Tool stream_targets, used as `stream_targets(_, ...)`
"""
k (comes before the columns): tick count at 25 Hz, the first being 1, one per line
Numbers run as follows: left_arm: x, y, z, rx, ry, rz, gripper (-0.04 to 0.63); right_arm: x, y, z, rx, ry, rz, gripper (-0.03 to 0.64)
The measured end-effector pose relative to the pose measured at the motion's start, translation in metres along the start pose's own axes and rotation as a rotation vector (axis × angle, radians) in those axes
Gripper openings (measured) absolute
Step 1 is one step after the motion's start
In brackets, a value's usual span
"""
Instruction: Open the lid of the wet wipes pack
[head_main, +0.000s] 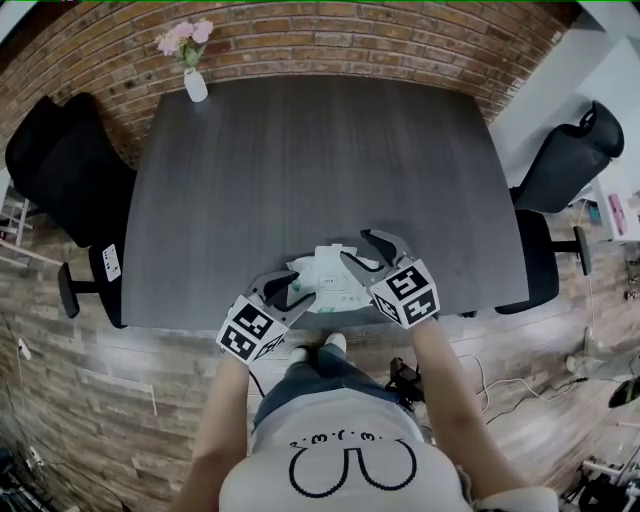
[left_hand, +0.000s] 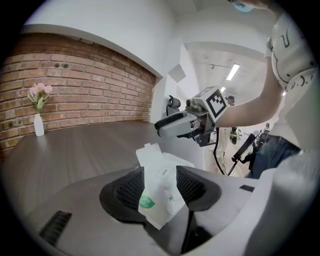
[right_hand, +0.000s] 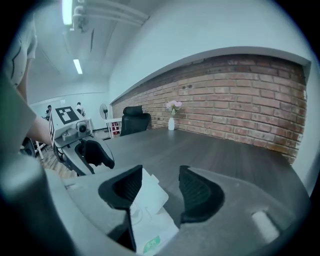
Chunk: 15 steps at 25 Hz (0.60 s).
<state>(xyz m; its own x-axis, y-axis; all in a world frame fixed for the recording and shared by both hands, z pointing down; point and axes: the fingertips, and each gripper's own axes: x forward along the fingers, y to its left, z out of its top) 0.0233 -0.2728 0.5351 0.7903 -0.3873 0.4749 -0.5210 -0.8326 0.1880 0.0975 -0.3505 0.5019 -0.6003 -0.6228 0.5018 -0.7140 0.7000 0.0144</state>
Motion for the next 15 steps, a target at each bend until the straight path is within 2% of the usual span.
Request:
stream_targets(2,-0.005,0.003,0.018,0.018,-0.052,0.023,0.196,-0.01,0.001,0.01,-0.01,-0.033,-0.025,0.226)
stream_targets(6,-0.023,0.008,0.06,0.047,-0.177,0.084,0.196,-0.039,0.003,0.036,-0.02,-0.12,-0.101,0.176)
stream_targets(7,-0.028,0.01,0.07,0.054,-0.204,0.102,0.196,-0.046,0.003,0.044,-0.017,-0.147,-0.121,0.154)
stream_targets(10,-0.041,0.014,0.101,0.07,-0.286,0.145,0.193,-0.067,0.003,0.067,-0.021,-0.221,-0.179,0.015)
stream_targets(12,-0.05,0.015,0.118,0.085,-0.334,0.175,0.163,-0.079,0.005,0.08,-0.037,-0.255,-0.202,-0.001)
stream_targets(15,-0.062,0.016,0.142,0.112,-0.388,0.225,0.075,-0.093,0.008,0.095,-0.065,-0.282,-0.236,-0.002)
